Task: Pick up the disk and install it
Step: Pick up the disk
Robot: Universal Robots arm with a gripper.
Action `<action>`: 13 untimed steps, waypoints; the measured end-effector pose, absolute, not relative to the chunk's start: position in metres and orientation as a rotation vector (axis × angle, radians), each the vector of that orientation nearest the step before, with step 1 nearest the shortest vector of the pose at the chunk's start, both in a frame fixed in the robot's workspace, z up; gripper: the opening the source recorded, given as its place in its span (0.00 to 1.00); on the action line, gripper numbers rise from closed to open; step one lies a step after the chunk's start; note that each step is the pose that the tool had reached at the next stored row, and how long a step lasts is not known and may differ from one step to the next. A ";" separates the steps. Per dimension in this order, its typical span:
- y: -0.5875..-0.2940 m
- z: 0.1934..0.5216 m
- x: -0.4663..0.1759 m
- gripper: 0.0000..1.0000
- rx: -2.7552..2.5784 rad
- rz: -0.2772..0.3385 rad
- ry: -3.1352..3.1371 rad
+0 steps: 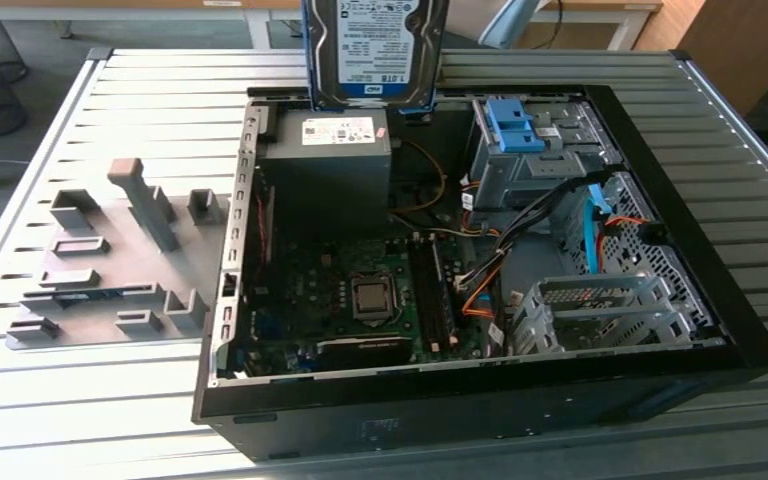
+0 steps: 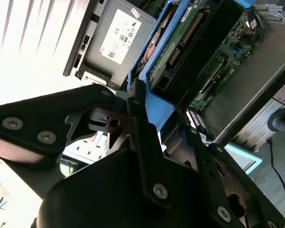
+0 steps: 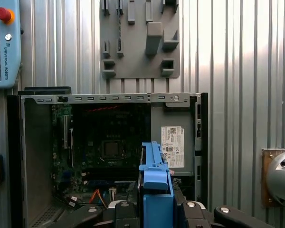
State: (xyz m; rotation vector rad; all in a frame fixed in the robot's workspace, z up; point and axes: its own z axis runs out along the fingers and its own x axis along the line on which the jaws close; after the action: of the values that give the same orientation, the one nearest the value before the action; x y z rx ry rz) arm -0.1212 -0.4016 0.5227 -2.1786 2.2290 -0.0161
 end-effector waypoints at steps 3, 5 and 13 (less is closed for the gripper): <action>-0.401 0.523 -0.121 0.36 -2.178 -0.016 2.229; -0.402 0.523 -0.121 0.36 -2.179 -0.016 2.229; -0.407 0.523 -0.121 0.36 -2.179 -0.016 2.229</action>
State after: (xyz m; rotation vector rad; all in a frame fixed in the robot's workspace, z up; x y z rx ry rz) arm -0.1205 -0.4071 0.5227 -2.1786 2.2290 -0.0162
